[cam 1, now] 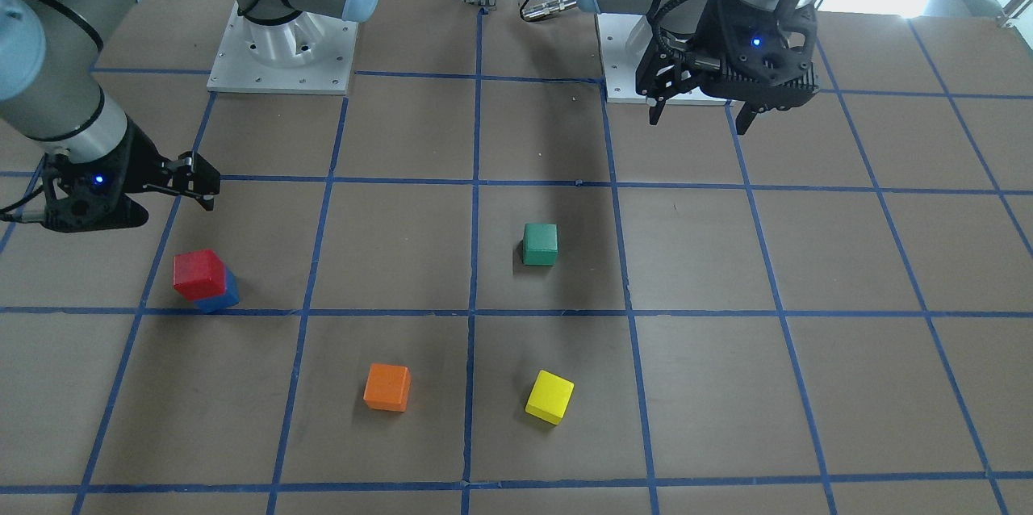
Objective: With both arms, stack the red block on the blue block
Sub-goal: 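Open the right gripper and lift it off the stack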
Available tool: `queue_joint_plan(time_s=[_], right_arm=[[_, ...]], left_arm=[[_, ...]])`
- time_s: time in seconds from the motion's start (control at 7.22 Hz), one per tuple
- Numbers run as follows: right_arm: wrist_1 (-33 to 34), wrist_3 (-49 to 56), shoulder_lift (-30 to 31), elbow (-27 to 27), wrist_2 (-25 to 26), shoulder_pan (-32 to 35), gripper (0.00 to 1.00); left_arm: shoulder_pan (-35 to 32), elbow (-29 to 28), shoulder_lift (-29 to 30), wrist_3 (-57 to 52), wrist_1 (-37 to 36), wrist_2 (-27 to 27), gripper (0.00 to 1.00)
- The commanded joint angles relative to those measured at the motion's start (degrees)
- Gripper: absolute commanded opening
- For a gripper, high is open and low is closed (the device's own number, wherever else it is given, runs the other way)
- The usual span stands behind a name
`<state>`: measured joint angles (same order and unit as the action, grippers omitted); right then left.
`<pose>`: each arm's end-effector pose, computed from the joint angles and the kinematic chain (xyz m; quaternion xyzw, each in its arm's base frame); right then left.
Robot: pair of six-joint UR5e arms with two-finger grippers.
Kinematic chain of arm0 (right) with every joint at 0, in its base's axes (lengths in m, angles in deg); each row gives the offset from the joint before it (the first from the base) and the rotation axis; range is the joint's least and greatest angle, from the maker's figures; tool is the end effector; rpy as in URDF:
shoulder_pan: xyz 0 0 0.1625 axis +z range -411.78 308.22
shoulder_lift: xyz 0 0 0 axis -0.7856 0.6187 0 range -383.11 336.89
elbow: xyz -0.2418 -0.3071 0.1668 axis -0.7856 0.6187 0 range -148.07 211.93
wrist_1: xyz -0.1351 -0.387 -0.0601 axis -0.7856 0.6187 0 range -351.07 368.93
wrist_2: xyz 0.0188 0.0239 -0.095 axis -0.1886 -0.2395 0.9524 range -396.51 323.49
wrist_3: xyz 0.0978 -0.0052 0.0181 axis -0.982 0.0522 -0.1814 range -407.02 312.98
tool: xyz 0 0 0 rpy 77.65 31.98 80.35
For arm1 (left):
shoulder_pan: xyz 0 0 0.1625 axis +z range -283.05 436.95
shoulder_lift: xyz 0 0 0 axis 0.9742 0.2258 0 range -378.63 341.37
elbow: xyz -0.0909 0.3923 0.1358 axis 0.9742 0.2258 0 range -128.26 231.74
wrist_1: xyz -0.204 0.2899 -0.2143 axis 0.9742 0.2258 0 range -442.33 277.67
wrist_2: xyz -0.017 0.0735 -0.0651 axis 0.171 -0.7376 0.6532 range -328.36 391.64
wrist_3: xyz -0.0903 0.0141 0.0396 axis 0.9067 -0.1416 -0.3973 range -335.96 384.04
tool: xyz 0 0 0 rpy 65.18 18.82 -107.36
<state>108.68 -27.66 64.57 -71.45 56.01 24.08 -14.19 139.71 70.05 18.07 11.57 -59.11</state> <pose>0.0069 -0.5005 0.3717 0.0465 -0.9973 -0.0561 0.0061 -0.1414 -0.4777 0.5098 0.0620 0.9980 0.0051 0.0064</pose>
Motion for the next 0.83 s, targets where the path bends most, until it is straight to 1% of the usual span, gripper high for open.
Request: queue_joint_plan(time_s=[0.0, 0.14, 0.42, 0.69], right_arm=[[-13.83, -10.16, 6.52, 5.81, -1.01, 0.60, 1.00], [-15.27, -13.17, 7.93, 6.17, -2.94, 2.52, 1.00], [-14.50, -22.55, 7.60, 6.09, -3.22, 8.83, 1.00], [-13.54, -24.26, 7.59, 5.65, -2.69, 13.24, 1.00]], left_arm=[[0.00, 0.27, -0.08, 0.00, -0.04, -0.21, 1.00], [-0.09, -0.08, -0.09, 0.00, 0.05, -0.13, 1.00], [-0.09, 0.36, 0.00, 0.00, -0.04, 0.05, 1.00], [-0.09, 0.10, 0.00, 0.00, -0.12, 0.31, 1.00]])
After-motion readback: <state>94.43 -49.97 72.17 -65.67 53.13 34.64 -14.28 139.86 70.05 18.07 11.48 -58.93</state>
